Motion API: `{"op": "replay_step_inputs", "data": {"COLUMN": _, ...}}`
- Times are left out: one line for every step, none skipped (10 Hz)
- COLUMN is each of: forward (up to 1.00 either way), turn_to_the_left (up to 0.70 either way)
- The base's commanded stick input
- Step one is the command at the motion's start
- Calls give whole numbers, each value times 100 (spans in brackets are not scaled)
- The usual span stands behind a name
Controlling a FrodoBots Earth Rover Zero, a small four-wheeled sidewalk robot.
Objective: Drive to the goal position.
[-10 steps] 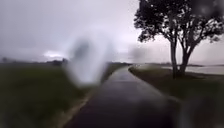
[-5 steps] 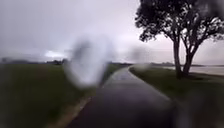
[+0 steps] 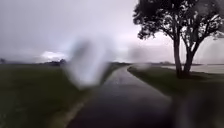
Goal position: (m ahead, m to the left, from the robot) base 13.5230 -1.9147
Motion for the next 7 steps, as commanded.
{"op": "replay_step_inputs", "data": {"forward": 70, "turn_to_the_left": 0}}
{"op": "replay_step_inputs", "data": {"forward": 70, "turn_to_the_left": 0}}
{"op": "replay_step_inputs", "data": {"forward": 70, "turn_to_the_left": 0}}
{"op": "replay_step_inputs", "data": {"forward": 70, "turn_to_the_left": 0}}
{"op": "replay_step_inputs", "data": {"forward": 70, "turn_to_the_left": 0}}
{"op": "replay_step_inputs", "data": {"forward": 70, "turn_to_the_left": 0}}
{"op": "replay_step_inputs", "data": {"forward": 70, "turn_to_the_left": 0}}
